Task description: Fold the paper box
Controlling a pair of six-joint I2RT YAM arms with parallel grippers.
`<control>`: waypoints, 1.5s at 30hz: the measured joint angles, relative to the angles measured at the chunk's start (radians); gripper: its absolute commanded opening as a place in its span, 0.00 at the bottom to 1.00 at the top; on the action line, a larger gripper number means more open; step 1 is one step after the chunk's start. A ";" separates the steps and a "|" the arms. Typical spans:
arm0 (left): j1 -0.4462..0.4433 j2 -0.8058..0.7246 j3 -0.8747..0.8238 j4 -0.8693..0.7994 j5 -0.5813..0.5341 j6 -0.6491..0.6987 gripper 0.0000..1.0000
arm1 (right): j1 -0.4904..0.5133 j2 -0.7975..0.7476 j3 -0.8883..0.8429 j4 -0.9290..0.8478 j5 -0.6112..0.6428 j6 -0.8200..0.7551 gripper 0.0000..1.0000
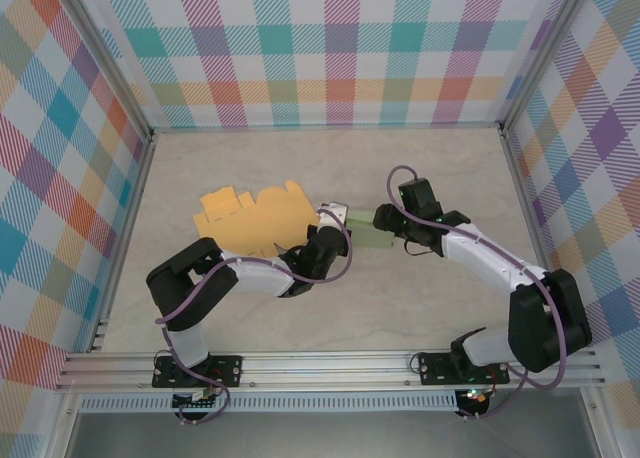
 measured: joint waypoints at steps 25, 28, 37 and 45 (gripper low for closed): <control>0.001 -0.181 -0.114 -0.150 0.180 -0.010 1.00 | -0.029 0.046 -0.027 0.127 -0.032 0.021 0.55; 0.000 -0.200 -0.141 -0.161 0.233 0.008 1.00 | -0.029 0.046 -0.027 0.128 -0.032 0.021 0.55; -0.001 -0.249 -0.113 -0.269 0.282 -0.068 1.00 | -0.028 0.048 -0.027 0.131 -0.032 0.021 0.55; 0.004 -0.333 -0.022 -0.316 0.164 -0.317 0.95 | -0.028 0.047 -0.027 0.131 -0.032 0.021 0.55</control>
